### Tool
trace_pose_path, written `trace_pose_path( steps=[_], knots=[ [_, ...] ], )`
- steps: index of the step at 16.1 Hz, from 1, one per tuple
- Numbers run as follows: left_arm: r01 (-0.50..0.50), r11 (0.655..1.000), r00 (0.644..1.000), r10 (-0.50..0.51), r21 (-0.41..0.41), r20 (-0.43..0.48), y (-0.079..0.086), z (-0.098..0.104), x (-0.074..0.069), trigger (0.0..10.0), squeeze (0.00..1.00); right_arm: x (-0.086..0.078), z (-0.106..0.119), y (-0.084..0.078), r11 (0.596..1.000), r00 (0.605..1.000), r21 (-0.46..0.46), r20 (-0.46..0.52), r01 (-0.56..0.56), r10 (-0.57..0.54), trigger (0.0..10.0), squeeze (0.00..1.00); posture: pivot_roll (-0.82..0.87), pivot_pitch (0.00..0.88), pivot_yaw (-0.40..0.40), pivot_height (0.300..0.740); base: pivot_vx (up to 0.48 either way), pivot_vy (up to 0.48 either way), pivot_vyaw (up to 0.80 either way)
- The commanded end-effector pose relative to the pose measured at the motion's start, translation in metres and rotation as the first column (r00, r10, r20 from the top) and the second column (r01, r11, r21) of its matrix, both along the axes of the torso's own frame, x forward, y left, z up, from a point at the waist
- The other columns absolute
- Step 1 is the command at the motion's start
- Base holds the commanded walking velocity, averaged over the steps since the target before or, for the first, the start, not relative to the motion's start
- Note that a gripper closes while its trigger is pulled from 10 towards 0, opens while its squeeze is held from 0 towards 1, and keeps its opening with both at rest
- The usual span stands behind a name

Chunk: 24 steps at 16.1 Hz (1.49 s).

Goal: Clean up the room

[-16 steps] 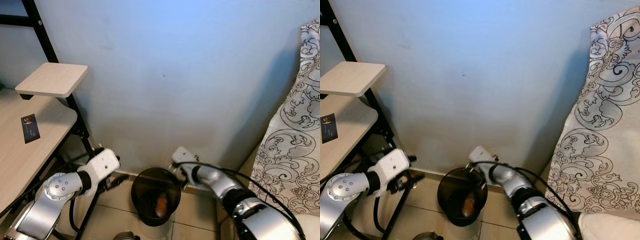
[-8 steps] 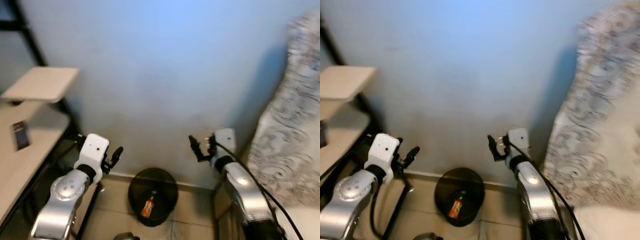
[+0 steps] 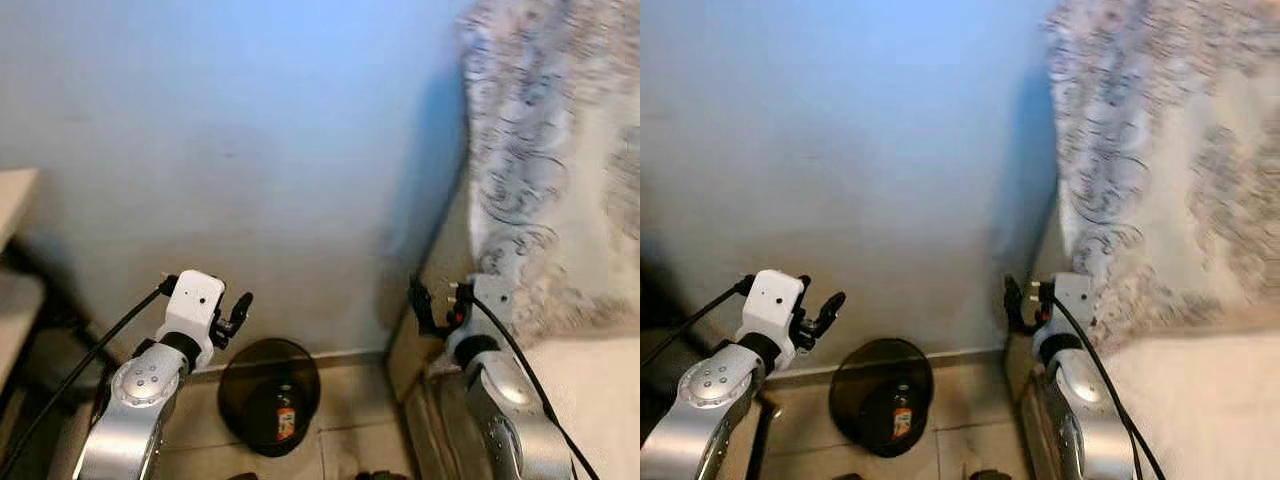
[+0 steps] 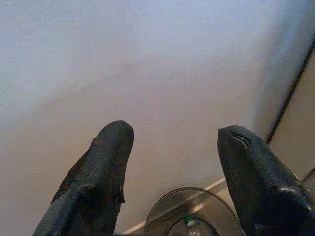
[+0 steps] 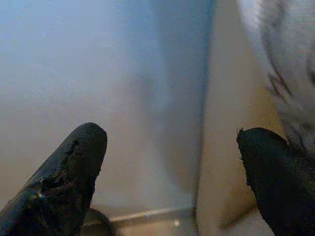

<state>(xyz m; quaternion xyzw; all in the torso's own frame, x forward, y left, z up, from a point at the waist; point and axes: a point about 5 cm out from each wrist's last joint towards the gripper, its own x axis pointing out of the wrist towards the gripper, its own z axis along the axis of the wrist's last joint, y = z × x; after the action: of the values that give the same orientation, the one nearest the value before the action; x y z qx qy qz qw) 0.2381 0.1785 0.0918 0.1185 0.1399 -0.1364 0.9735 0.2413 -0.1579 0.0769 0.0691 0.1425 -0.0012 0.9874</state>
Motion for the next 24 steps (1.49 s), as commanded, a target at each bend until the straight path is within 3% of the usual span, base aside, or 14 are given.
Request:
trace_pose_path(
  steps=[1, 7, 14, 15, 17, 22, 24],
  knots=[
    [-0.017, 1.000, 1.000, 0.017, 0.012, 0.013, 0.002, 0.002, 0.001, 10.0, 0.00, 0.000, 0.006, 0.001, 1.000, 1.000, -0.001, 0.008, 0.000, 0.000, 10.0, 1.00, 0.06, 0.000, 0.030, 0.740, 0.000, 0.000, -0.76],
    [-0.040, 0.999, 0.999, 0.040, -0.005, 0.032, 0.003, 0.007, 0.007, 10.0, 0.00, -0.011, 0.003, 0.003, 1.000, 0.998, -0.016, -0.060, -0.009, 0.008, 10.0, 1.00, 0.05, 0.000, 0.030, 0.740, 0.000, 0.000, -0.76],
    [-0.033, 0.999, 0.999, 0.033, -0.012, 0.021, 0.000, 0.005, 0.012, 10.0, 0.00, -0.002, 0.004, 0.001, 0.999, 0.996, -0.028, -0.085, -0.022, 0.020, 10.0, 1.00, 0.06, 0.000, 0.021, 0.740, 0.000, 0.000, -0.76],
    [-0.062, 0.998, 0.998, 0.062, -0.014, 0.016, 0.003, 0.003, 0.013, 10.0, 0.00, -0.001, 0.000, 0.001, 0.998, 0.993, -0.034, -0.106, -0.052, 0.048, 10.0, 1.00, 0.06, 0.000, 0.024, 0.740, 0.000, 0.000, -0.76],
    [-0.052, 0.998, 0.999, 0.052, -0.017, 0.006, 0.004, 0.003, 0.012, 10.0, 0.00, 0.005, -0.002, 0.012, 0.966, 0.958, -0.046, -0.149, -0.253, 0.244, 10.0, 1.00, 0.06, 0.000, 0.027, 0.740, 0.000, 0.000, -0.76],
    [0.053, 0.999, 0.998, -0.053, -0.009, -0.044, -0.003, -0.002, 0.008, 10.0, 0.00, 0.003, -0.004, 0.011, 0.955, 0.944, -0.040, -0.171, -0.294, 0.283, 10.0, 1.00, 0.06, 0.000, 0.041, 0.740, 0.000, 0.000, -0.75],
    [0.072, 0.997, 0.996, -0.072, -0.002, -0.052, -0.005, -0.003, 0.007, 10.0, 0.00, 0.000, -0.001, 0.023, 0.913, 0.899, 0.011, -0.171, -0.407, 0.403, 10.0, 1.00, 0.07, 0.000, 0.034, 0.740, 0.000, 0.000, -0.75]
  ],
)
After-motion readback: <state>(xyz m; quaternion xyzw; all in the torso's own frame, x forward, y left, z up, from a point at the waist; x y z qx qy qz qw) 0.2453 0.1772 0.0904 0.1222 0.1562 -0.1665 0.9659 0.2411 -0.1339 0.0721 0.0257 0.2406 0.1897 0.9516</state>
